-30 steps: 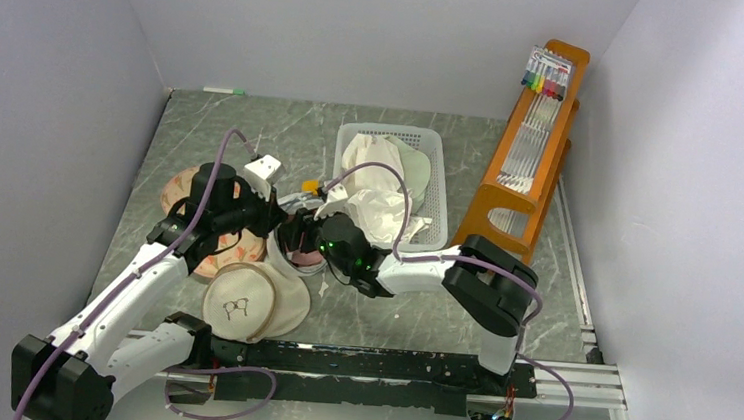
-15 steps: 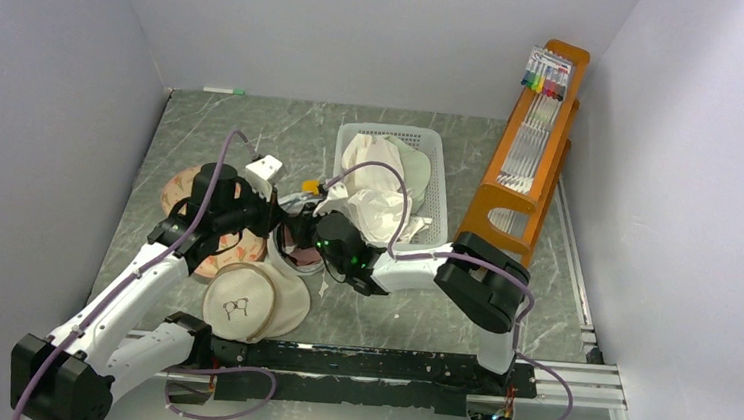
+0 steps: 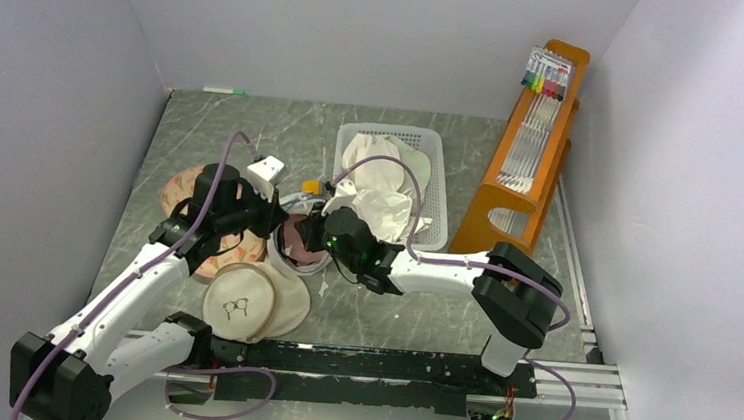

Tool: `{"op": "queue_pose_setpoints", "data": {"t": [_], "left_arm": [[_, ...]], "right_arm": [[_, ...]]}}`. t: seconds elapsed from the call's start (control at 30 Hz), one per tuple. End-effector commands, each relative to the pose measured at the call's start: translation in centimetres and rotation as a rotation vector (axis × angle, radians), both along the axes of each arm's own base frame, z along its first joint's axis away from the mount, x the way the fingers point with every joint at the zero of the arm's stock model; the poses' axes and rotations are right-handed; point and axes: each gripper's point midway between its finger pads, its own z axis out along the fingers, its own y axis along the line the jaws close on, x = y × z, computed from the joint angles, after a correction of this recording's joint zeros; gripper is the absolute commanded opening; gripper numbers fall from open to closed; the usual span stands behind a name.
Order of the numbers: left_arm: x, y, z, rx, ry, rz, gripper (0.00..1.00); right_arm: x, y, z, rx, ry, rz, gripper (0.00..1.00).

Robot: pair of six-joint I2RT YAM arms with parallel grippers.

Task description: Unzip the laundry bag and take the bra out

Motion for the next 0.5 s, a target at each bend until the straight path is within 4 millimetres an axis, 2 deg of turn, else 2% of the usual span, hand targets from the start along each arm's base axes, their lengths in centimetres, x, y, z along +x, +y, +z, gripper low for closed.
{"op": "queue_pose_setpoints", "data": {"t": [0.0,0.03,0.13,0.27,0.47], "left_arm": [[0.0,-0.6,0.7,-0.001,-0.023,-0.017,0.07],[0.0,-0.6,0.7,0.003,-0.023,-0.014,0.07],[-0.1,-0.6,0.6,0.01,-0.029,-0.01,0.07],[-0.2,-0.8,0.6,0.011,-0.031,-0.02,0.07],[-0.2,-1.0,0.6,0.011,-0.03,-0.028,0.07]], "right_arm": [[-1.3,0.3,0.0,-0.048,-0.003,0.104,0.0],[-1.2,0.9,0.3,-0.055,-0.026,0.132,0.0],[-0.5,2.4,1.3,-0.116,-0.086,0.178,0.14],[0.5,2.2,-0.4,-0.189,-0.072,0.132,0.3],[-0.4,2.4,-0.9,-0.154,-0.102,0.164,0.44]]}}
